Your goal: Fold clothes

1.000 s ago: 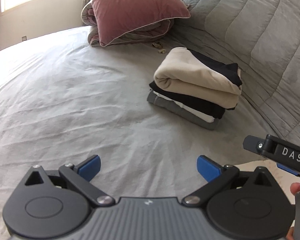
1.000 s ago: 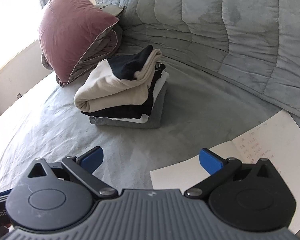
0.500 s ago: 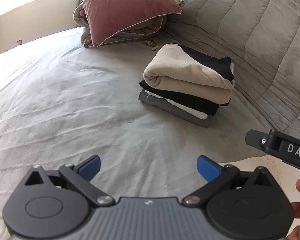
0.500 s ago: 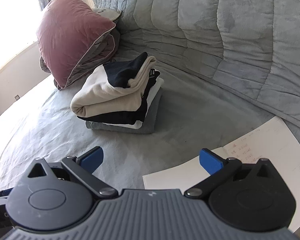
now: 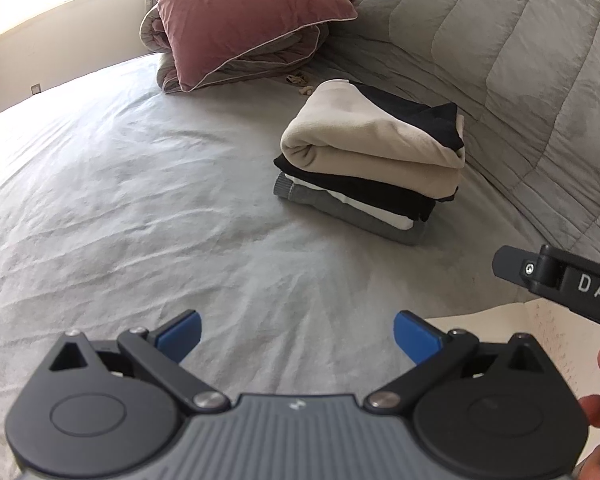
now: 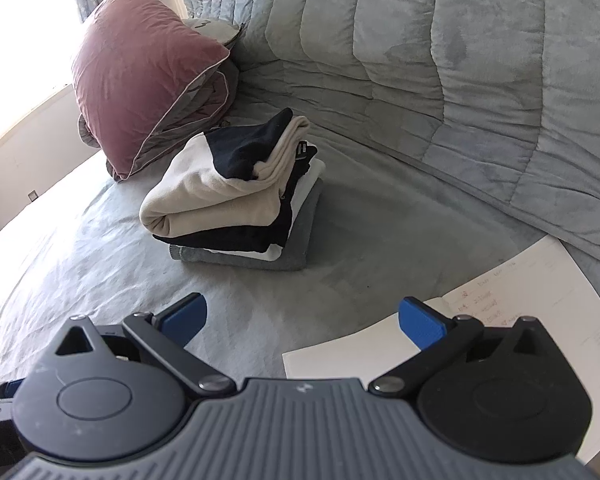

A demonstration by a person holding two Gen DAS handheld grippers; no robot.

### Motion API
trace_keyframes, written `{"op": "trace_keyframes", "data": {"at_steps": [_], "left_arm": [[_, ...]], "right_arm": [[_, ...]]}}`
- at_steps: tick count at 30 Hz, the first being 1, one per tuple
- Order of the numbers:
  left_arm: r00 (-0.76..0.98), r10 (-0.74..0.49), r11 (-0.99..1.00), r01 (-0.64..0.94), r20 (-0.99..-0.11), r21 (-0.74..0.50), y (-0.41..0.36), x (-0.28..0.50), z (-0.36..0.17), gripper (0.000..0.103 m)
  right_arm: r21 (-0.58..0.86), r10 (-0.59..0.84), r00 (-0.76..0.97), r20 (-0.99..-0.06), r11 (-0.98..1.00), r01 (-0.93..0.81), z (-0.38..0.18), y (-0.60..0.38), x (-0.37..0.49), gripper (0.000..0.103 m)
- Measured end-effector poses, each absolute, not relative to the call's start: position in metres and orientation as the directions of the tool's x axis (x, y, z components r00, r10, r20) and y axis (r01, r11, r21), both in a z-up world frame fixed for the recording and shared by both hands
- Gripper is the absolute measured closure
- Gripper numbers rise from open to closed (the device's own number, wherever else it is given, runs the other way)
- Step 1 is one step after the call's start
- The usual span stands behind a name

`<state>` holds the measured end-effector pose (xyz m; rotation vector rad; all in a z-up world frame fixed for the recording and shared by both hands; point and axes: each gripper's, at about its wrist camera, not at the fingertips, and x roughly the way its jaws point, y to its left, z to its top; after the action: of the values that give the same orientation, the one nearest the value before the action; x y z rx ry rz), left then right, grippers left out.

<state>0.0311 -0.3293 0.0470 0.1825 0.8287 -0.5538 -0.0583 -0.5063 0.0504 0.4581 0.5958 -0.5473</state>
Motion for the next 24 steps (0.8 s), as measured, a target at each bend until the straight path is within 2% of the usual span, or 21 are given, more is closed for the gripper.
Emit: {"op": "trace_keyframes", "data": {"at_steps": [5, 24], "left_arm": [[0.566, -0.360, 0.849, 0.529, -0.742, -0.009, -0.332, 0.029, 0.046, 0.001], [0.578, -0.313, 0.858, 0.512, -0.753, 0.036, -0.329, 0.024, 0.049, 0.001]], "right_arm": [[0.216, -0.363, 0.697, -0.618, 0.774, 0.595, 0.055, -0.503, -0.060, 0.000], [0.158, -0.393, 0.698, -0.598, 0.797, 0.584, 0.064, -0.495, -0.061, 0.000]]}}
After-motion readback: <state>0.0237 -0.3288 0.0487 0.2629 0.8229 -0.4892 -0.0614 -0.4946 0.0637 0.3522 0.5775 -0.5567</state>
